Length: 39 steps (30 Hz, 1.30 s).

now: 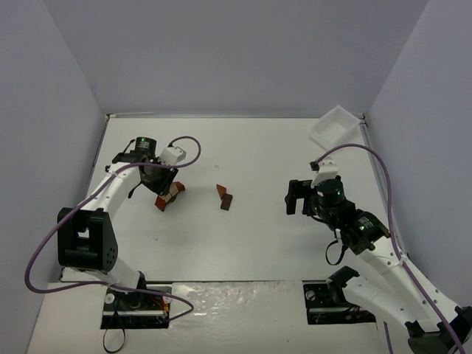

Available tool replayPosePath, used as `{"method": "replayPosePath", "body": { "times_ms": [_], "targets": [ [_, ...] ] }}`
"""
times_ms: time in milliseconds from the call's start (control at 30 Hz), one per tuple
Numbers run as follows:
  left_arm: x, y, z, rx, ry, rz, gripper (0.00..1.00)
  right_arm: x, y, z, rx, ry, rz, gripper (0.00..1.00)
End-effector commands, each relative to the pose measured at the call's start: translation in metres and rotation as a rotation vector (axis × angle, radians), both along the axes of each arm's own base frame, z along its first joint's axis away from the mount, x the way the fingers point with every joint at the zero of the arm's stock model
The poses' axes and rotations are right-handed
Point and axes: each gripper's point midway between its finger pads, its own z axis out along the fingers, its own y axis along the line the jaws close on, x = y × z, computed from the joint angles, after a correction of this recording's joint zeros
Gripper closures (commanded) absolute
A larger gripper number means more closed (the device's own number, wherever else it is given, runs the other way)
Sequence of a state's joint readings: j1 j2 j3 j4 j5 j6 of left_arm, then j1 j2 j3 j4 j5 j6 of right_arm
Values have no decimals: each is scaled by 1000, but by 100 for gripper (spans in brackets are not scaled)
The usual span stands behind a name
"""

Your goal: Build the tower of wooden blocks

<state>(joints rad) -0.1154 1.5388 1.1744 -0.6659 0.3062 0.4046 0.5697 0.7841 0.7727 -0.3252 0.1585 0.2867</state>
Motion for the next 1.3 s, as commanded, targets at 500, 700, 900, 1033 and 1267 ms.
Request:
{"method": "replayPosePath", "body": {
  "times_ms": [500, 700, 900, 1033, 1267],
  "targets": [
    [24, -1, 25, -16, -100, 1, 79, 10, 7, 19, 46, -56, 3, 0],
    [23, -2, 25, -18, -97, -1, 78, 10, 7, 18, 46, -56, 4, 0],
    [24, -3, 22, -22, -87, 3, 70, 9, 7, 18, 47, -54, 6, 0],
    [24, -2, 21, -21, -83, 6, 67, 9, 7, 19, 48, -57, 6, 0],
    [24, 0, 22, -12, -87, 10, 66, 9, 8, 18, 50, -54, 7, 0]
  ]
}}
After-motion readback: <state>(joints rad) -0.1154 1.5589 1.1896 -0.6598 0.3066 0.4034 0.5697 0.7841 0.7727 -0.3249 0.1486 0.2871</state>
